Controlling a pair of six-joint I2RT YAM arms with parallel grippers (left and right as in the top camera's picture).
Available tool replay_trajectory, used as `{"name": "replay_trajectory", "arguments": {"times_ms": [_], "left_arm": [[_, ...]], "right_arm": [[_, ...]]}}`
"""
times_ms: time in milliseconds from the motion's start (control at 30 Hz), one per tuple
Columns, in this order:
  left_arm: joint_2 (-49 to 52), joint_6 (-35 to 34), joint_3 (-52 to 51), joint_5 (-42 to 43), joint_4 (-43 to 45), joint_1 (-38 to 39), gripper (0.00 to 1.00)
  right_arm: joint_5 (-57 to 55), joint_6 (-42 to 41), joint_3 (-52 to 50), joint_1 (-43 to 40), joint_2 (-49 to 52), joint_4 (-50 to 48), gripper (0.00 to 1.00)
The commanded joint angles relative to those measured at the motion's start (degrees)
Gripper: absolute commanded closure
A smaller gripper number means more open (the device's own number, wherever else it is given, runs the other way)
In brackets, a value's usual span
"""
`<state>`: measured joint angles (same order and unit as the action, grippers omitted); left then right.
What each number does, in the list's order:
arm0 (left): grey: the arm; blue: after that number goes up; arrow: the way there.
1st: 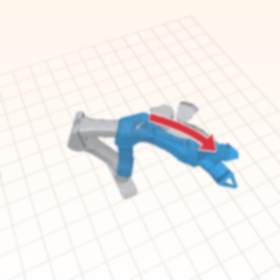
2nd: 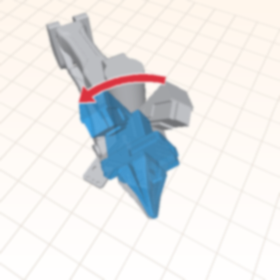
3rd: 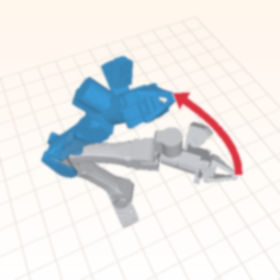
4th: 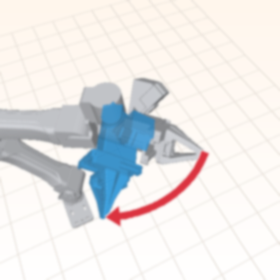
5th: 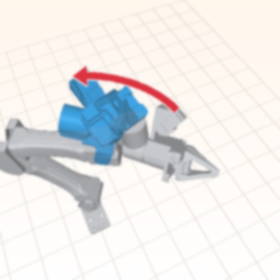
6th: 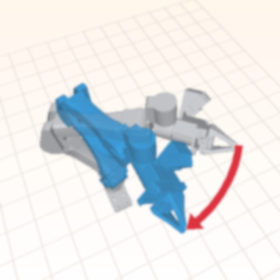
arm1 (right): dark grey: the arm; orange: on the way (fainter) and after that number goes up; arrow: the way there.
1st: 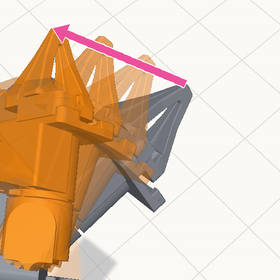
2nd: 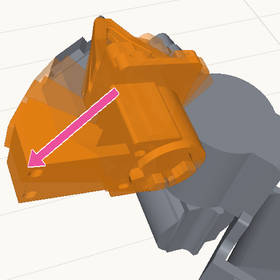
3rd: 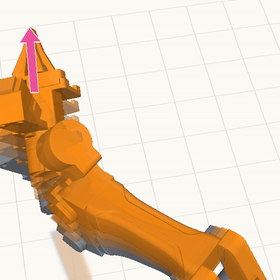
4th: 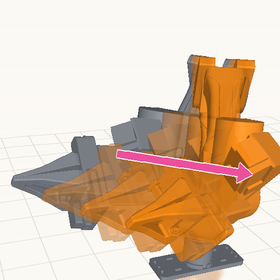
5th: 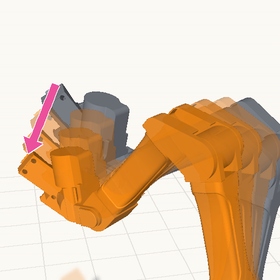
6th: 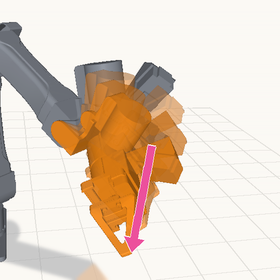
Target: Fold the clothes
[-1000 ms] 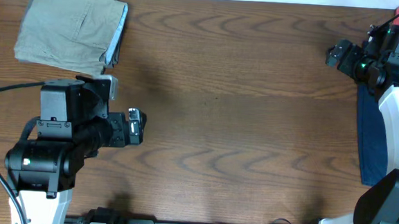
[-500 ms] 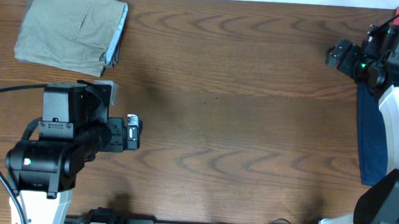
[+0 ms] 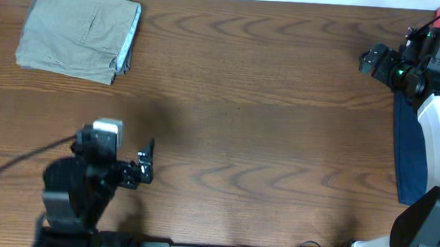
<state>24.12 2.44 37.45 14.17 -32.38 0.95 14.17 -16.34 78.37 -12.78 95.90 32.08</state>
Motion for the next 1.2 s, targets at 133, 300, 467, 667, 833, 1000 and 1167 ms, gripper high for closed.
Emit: {"name": "replay_trajectory", "arguments": {"times_ms": [133, 300, 467, 667, 833, 1000, 1167], "left_arm": [[-10.4, 1.0, -21.2, -0.6, 27.6, -0.3, 0.02], [-16.0, 1.0, -31.9, -1.9, 41.7, -0.3, 0.02], [-21.0, 1.0, -37.3, -2.3, 45.0, -1.0, 0.02], [-24.0, 2.5, -37.2, -3.5, 41.8, -1.6, 0.02], [-24.0, 2.9, -37.2, -3.5, 36.1, -1.6, 0.02], [-23.8, 2.9, -37.2, -3.5, 29.3, -1.6, 0.02], [-23.4, 2.9, -37.2, -3.5, 29.4, -1.6, 0.02]], "right_arm": [[0.2, -0.3, 0.3, 0.3, 0.1, 0.0, 0.01], [0.2, -0.3, 0.3, 0.3, 0.1, 0.0, 0.01], [0.2, -0.3, 0.3, 0.3, 0.1, 0.0, 0.01], [0.2, -0.3, 0.3, 0.3, 0.1, 0.0, 0.01], [0.2, -0.3, 0.3, 0.3, 0.1, 0.0, 0.01], [0.2, -0.3, 0.3, 0.3, 0.1, 0.0, 0.01], [0.2, -0.3, 0.3, 0.3, 0.1, 0.0, 0.01]]}}
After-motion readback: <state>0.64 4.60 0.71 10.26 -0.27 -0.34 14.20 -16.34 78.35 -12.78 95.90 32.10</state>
